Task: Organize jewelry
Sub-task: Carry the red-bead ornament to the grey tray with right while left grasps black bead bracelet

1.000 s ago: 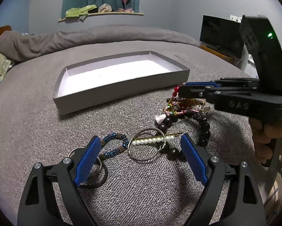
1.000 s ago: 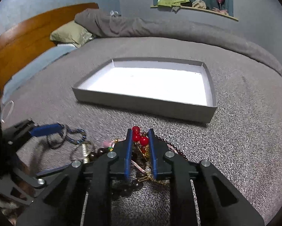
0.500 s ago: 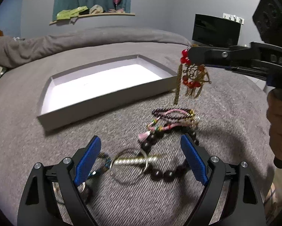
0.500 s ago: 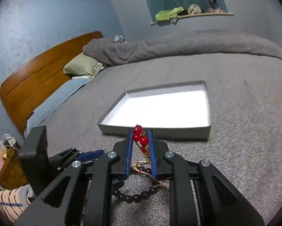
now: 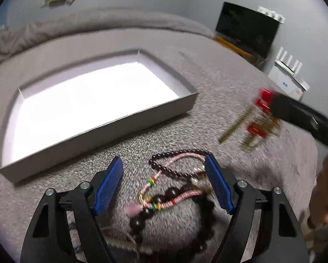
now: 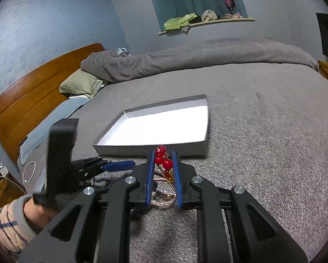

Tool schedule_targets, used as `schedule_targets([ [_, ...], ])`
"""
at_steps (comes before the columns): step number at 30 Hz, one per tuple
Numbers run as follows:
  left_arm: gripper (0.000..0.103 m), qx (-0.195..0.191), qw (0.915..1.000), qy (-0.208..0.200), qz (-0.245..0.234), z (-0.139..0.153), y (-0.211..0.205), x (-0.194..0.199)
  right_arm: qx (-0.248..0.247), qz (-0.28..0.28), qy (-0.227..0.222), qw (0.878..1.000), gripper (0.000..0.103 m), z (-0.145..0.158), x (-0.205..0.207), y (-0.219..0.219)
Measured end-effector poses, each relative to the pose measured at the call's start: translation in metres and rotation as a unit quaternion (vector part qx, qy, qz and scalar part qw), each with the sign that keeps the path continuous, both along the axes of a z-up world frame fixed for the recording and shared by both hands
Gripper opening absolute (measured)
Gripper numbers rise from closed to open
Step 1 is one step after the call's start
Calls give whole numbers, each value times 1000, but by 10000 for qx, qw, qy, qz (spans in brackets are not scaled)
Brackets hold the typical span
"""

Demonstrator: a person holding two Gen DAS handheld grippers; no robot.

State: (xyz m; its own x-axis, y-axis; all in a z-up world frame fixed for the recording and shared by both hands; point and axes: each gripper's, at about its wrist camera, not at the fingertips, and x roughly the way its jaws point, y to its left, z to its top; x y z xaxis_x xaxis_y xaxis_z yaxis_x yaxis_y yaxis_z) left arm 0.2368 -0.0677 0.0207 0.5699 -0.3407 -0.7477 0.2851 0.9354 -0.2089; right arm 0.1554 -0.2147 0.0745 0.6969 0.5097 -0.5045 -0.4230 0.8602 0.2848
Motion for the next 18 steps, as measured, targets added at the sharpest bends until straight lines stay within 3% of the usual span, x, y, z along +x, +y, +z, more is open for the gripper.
schedule_targets([
  [4,56,-199,9989,422,67,-11,0,18,36,-65,44,10000,16,-7,0,-8],
  [6,41,-266,9983,505,151,-13,1,20,59,-84,56,9999,16,-9,0,-11],
  [8,16,-406,9973,567,214,-13,4,22,80,-106,73,9999,16,-11,1,-13],
  [9,12,-458,9971,574,209,-14,5,22,96,-117,83,9999,16,-12,1,-14],
  [12,6,-652,9962,554,130,-12,7,20,122,-131,95,9998,16,-13,1,-15],
  [18,6,-1029,9941,344,36,1,11,13,133,-131,91,9998,16,-14,0,-15],
])
